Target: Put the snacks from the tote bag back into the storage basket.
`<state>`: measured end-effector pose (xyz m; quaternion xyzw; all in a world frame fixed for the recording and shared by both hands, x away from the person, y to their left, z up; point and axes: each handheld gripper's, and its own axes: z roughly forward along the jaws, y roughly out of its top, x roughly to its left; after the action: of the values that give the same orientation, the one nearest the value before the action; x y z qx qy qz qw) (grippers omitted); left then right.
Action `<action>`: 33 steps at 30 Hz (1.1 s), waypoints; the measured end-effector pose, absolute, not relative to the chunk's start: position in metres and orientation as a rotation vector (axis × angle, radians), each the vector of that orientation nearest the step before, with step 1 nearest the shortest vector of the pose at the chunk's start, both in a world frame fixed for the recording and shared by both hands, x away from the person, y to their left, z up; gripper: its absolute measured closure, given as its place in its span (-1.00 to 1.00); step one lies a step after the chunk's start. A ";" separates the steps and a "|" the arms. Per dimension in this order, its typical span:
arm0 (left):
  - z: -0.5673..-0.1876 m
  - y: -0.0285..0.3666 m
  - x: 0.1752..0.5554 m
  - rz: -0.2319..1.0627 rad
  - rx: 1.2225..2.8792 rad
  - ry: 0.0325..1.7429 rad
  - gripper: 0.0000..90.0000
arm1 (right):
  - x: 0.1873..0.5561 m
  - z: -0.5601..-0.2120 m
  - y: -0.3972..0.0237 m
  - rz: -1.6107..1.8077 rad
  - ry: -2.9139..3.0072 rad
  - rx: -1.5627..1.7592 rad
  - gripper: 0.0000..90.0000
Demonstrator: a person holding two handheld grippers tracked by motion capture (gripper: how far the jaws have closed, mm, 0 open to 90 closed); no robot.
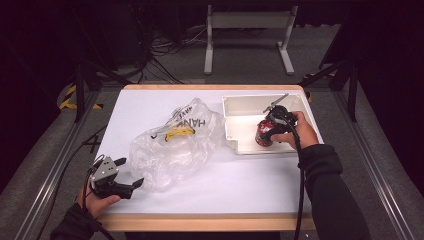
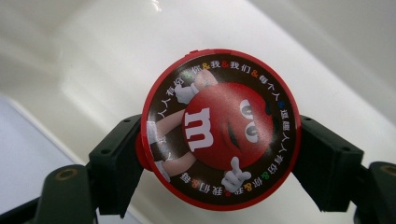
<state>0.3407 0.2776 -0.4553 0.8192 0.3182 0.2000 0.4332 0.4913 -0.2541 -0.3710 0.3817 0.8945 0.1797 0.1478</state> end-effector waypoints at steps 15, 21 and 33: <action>-0.455 0.278 0.340 0.499 2.037 0.795 -0.90 | 0.493 -0.370 -0.253 0.495 2.587 1.113 -0.48; -0.455 0.277 0.340 0.505 2.038 0.792 -0.90 | 0.492 -0.370 -0.253 0.486 2.578 1.112 -0.53; -0.456 0.278 0.339 0.502 2.031 0.788 -0.90 | 0.487 -0.356 -0.249 0.523 2.518 1.103 -0.60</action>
<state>0.3393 0.2778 -0.4556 0.8169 0.3168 0.2019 0.4378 0.4873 -0.2487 -0.3558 0.3882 0.8867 0.1841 0.1707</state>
